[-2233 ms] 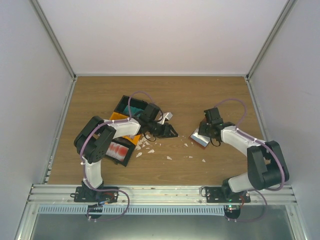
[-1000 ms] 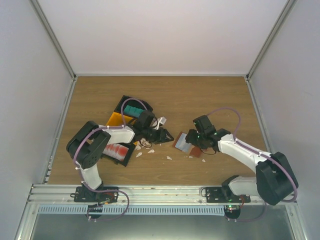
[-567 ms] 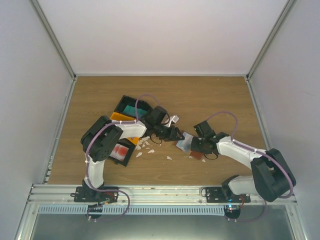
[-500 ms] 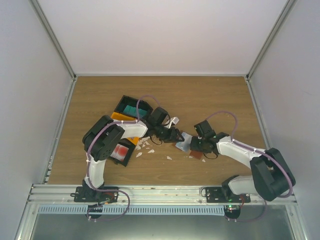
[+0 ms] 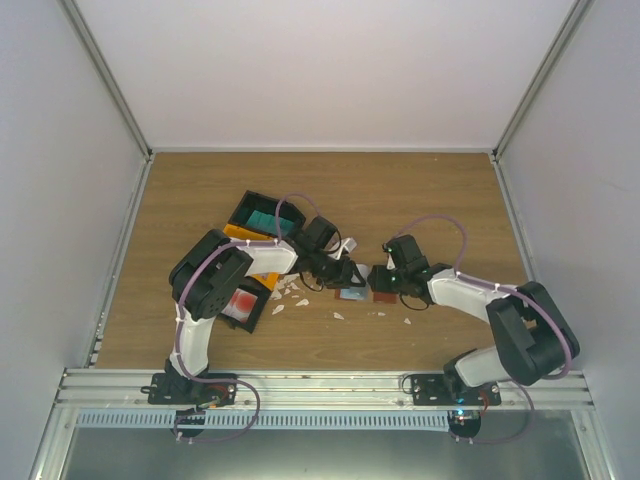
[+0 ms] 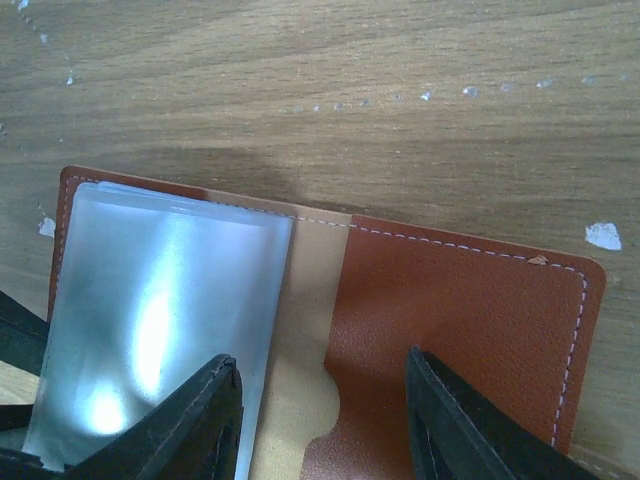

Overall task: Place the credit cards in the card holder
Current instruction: Open the card holder at the center of the board.

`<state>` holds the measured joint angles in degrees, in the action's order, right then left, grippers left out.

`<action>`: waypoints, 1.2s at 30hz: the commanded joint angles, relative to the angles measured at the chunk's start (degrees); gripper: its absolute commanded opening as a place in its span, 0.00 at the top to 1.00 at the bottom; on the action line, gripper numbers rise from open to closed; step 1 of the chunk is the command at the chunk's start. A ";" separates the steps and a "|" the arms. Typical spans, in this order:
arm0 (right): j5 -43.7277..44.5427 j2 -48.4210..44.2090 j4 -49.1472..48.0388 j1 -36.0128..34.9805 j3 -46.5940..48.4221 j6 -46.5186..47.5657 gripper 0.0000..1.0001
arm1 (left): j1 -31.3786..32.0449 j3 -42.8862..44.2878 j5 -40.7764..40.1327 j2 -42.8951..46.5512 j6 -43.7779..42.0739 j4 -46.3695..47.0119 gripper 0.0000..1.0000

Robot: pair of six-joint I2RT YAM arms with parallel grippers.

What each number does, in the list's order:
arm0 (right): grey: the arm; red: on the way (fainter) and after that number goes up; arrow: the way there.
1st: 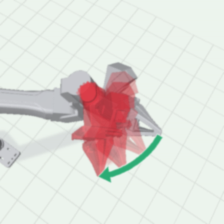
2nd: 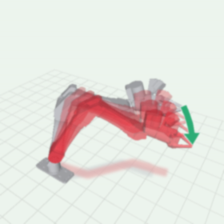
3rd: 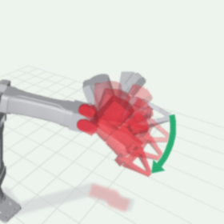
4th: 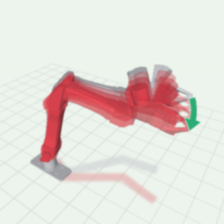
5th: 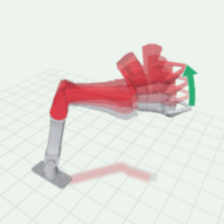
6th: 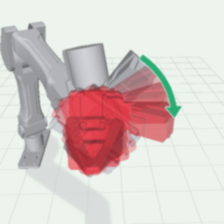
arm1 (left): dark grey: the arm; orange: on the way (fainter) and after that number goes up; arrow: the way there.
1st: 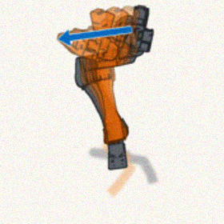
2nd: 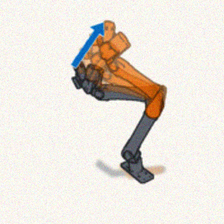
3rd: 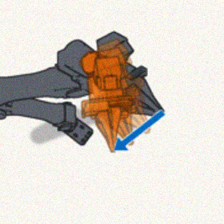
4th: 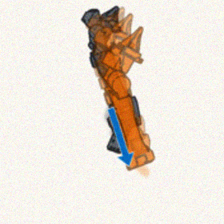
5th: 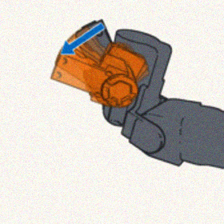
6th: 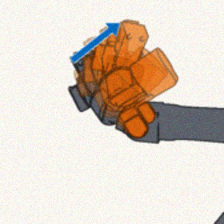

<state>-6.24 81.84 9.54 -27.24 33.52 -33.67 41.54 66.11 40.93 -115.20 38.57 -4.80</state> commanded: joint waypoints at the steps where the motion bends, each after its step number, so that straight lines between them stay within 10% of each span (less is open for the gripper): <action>1: -2.60 2.51 1.94 0.16 -2.15 1.32 0.54 | 0.30 -0.02 1.38 1.00 0.43 2.64 0.61; 25: 13.13 -19.61 12.16 0.43 -0.74 -9.94 0.42 | 4.00 5.47 7.89 -0.84 -3.13 6.31 0.57; 36: 4.60 -17.71 17.25 2.48 1.63 -7.72 0.41 | 4.87 13.97 3.50 -5.15 -7.38 -2.23 0.57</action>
<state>3.90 62.26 23.64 -25.61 32.60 -43.53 46.00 75.26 46.85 -118.15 35.07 -3.62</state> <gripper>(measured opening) 0.594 0.430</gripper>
